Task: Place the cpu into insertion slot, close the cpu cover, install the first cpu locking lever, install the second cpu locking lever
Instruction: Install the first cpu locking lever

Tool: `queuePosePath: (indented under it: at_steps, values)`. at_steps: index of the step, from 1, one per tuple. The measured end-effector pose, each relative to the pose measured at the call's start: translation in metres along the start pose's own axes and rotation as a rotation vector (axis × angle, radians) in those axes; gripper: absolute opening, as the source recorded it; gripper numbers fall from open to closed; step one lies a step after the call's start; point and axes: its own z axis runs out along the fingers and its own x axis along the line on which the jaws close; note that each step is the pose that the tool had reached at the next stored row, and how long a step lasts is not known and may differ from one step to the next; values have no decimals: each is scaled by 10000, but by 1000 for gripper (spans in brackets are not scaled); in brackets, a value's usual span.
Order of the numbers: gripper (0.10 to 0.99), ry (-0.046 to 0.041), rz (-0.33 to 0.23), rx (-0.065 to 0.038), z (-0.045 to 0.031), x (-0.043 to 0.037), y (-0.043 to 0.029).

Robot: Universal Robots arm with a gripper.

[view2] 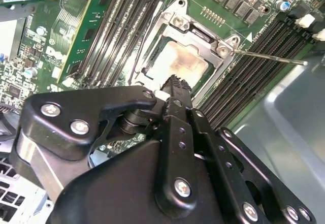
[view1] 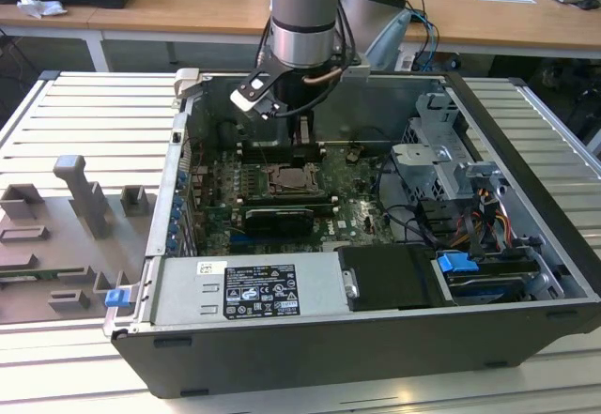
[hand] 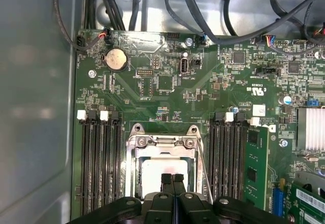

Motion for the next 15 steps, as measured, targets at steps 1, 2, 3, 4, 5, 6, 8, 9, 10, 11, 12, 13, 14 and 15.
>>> queuePosePath:
  at_steps: [1,2,3,4,5,6,8,9,10,11,12,13,14,15]
  values:
    - [106,0,0,-1,-15,-1,0]
    - [106,0,0,-1,-30,-1,1]
    - [106,-1,0,0,-56,-2,1]
    - [106,-1,0,0,-81,-3,2]
    - [106,-3,0,0,-116,-4,3]
    - [106,-3,0,0,-132,-5,4]
    - [106,-5,0,0,-174,-6,5]
    - [106,-6,0,-1,-194,-7,5]
    - [106,-6,0,0,-217,-8,6]
    - [106,-6,-1,0,-232,-8,7]
    - [106,-5,0,-1,-254,-9,7]
    - [106,-6,0,-1,-276,-10,8]
    - [106,-6,0,-1,-310,-11,9]
    - [106,-7,0,0,-349,-13,10]
